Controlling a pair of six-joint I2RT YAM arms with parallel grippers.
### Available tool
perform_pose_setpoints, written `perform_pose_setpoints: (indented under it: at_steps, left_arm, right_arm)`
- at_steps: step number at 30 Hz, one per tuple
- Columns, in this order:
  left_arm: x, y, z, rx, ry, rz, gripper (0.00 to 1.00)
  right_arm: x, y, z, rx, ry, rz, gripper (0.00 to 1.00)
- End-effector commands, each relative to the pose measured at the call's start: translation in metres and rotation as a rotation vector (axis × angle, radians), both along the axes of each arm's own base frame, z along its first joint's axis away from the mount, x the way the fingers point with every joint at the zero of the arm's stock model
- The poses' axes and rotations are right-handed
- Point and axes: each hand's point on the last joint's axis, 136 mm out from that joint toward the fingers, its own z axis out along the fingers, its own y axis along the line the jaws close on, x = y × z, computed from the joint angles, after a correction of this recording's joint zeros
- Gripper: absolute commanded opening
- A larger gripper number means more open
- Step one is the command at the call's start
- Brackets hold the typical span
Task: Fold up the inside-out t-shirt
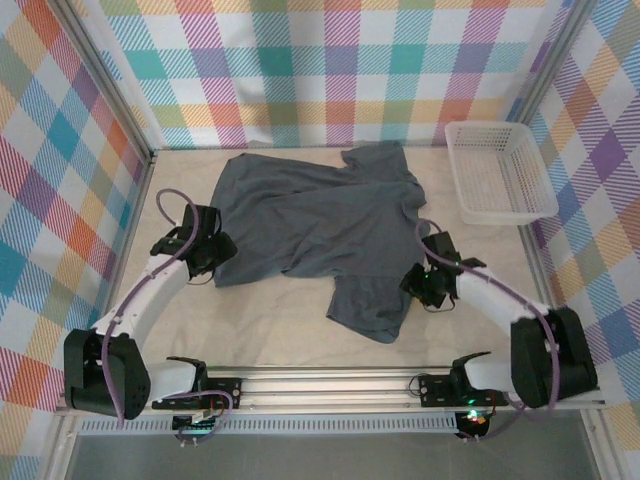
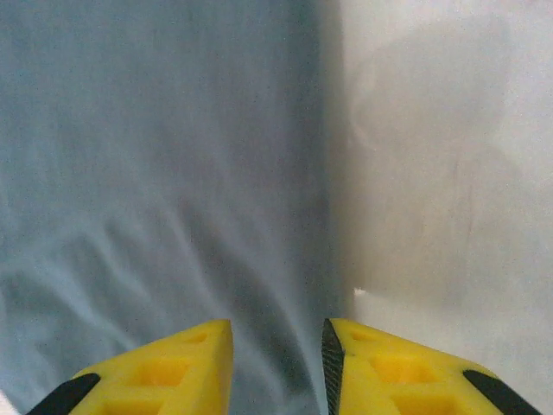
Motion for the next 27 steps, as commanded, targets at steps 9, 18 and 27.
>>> perform_pose_setpoints:
  at_steps: [9,18,27]
  left_arm:
    - [-0.007,0.007,-0.004,0.01,-0.003,0.023,0.52]
    - [-0.011,0.007,-0.008,0.025,0.021,0.001,0.52]
    - [-0.033,0.021,-0.026,0.062,0.121,0.089,0.52]
  right_arm:
    - [-0.082,0.027,-0.023,0.03,0.177,0.108,0.37]
    - [-0.068,0.044,-0.023,0.073,0.168,0.135,0.27]
    - [-0.061,0.04,-0.002,0.061,0.093,0.135,0.08]
